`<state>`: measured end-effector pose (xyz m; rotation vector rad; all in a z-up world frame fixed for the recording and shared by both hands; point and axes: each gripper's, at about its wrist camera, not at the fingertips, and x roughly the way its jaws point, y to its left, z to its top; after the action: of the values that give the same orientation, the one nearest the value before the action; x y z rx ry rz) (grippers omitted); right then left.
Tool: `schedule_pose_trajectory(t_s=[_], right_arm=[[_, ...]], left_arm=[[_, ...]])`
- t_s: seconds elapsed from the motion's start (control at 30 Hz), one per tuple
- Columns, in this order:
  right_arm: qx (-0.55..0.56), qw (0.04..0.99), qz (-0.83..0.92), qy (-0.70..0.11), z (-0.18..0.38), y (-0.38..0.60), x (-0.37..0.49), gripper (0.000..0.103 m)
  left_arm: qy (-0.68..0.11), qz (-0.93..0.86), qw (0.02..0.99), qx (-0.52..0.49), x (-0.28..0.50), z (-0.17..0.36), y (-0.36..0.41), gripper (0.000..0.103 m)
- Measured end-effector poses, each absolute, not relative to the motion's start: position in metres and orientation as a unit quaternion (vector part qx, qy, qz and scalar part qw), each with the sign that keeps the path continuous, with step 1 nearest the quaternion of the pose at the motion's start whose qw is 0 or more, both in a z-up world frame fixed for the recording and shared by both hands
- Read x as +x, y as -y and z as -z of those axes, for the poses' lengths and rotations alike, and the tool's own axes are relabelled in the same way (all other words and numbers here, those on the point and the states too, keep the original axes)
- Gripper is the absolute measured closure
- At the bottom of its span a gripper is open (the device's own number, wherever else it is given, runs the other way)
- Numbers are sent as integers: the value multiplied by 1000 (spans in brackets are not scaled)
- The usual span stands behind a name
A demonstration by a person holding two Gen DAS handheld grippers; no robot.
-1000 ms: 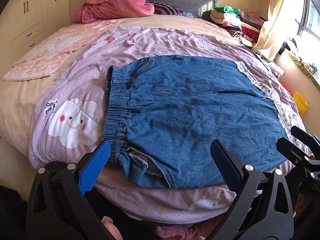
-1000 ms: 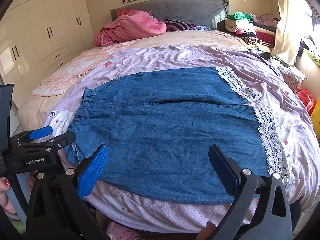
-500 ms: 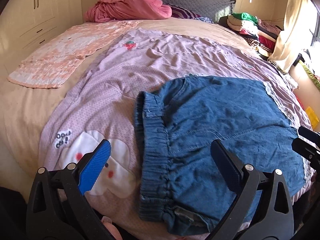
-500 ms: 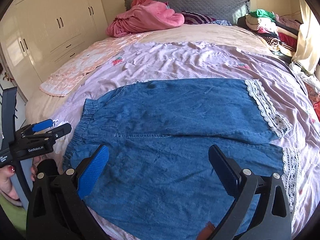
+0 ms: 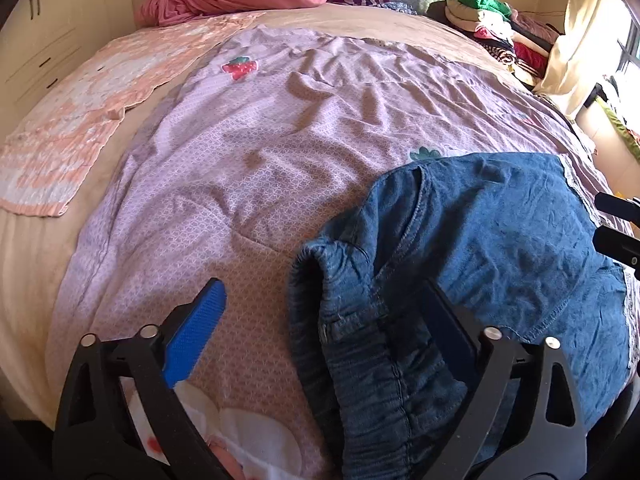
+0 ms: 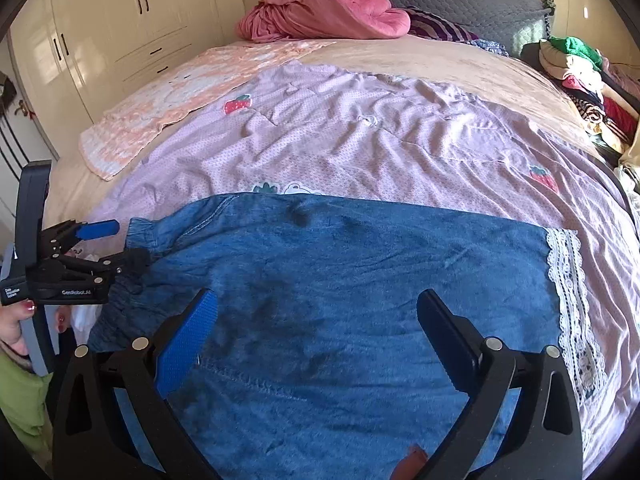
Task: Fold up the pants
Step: 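Lower the left tool onto the elastic waistband and close on it, then lift the waistband with the left tool while the right tool grasps the waistband too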
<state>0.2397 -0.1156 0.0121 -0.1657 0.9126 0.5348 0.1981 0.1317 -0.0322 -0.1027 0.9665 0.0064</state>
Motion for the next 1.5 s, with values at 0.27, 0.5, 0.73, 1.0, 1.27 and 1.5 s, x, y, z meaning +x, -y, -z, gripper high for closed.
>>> schedule_pose_trajectory(t_s=[0.27,0.5,0.73,1.0,1.27,1.5], right_arm=[[-107,841,-295,-440,-3,91,289,4],[-180,817,-341,-429,7,63,320,5],[-290,767,-391,-418,29,24,326,31],[-292,760,-409,-411,34,7,308,91],[-222,828,-374,-353,-20,44,269,94],[-192,849,-376,-317,-55,74,199,94]], left_arm=[[-456,20,888,-60,221,51,-137,86],[-404,46,910,-78,207,40,-145,88],[-354,66,928,-92,191,20,-148,88],[-339,67,936,-69,187,15,-142,88],[-304,57,951,-17,171,2,-130,88],[-259,64,963,29,124,-18,-114,87]])
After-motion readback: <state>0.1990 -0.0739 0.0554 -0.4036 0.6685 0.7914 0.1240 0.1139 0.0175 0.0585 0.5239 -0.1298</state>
